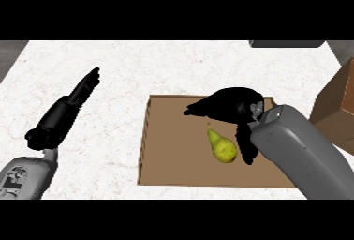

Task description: Pick the pear from the tray and place it in the cardboard box

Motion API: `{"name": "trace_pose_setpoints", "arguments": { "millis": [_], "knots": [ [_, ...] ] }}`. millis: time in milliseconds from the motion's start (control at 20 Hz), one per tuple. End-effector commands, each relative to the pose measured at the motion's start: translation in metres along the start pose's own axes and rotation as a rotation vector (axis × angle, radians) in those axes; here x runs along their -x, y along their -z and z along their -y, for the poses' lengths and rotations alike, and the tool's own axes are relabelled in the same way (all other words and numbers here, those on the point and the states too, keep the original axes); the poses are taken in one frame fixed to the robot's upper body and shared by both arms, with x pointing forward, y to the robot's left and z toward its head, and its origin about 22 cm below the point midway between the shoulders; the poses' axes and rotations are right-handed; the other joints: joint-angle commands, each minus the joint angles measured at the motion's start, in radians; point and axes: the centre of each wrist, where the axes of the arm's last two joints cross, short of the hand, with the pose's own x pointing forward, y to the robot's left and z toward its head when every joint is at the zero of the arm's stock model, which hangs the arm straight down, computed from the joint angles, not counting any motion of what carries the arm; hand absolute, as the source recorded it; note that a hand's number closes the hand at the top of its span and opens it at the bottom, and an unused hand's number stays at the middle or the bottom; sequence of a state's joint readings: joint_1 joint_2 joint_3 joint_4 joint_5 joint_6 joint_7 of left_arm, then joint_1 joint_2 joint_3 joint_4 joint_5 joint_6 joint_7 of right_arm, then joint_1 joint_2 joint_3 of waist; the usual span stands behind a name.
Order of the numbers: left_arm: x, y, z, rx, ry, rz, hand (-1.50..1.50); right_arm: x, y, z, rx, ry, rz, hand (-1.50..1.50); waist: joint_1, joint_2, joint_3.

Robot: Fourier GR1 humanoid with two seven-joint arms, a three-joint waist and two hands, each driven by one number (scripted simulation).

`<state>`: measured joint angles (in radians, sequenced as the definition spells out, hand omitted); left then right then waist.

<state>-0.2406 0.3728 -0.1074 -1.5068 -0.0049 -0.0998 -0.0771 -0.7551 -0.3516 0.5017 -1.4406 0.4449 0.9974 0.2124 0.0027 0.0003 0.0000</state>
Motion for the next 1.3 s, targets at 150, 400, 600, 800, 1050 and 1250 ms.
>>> {"name": "trace_pose_setpoints", "arguments": {
  "millis": [150,400,600,800,1050,1250],
  "knots": [
    [-0.014,0.012,-0.005,0.007,-0.005,0.023,0.00,0.011,0.015,-0.026,-0.028,-0.054,-0.059,-1.50,0.002,0.001,0.000],
    [0.007,-0.007,-0.003,0.013,-0.002,0.012,0.00,0.006,0.042,-0.031,-0.034,-0.041,-0.064,-1.50,0.004,0.001,0.000],
    [0.008,-0.021,0.014,-0.004,0.006,-0.011,0.00,0.007,0.029,-0.030,-0.059,-0.001,-0.011,-1.50,0.002,-0.001,0.000],
    [-0.012,0.011,0.001,-0.004,-0.007,0.005,0.00,0.014,0.040,-0.055,-0.071,-0.013,-0.022,-1.50,-0.002,0.000,0.000],
    [0.007,0.001,-0.018,0.014,-0.005,-0.005,0.00,0.011,0.046,-0.047,-0.072,-0.051,-0.089,-1.50,-0.001,0.000,0.000],
    [0.001,0.002,-0.015,0.007,-0.011,0.001,0.00,0.027,0.050,-0.064,-0.076,-0.061,-0.096,-1.50,0.000,0.000,0.000]
  ]
}}
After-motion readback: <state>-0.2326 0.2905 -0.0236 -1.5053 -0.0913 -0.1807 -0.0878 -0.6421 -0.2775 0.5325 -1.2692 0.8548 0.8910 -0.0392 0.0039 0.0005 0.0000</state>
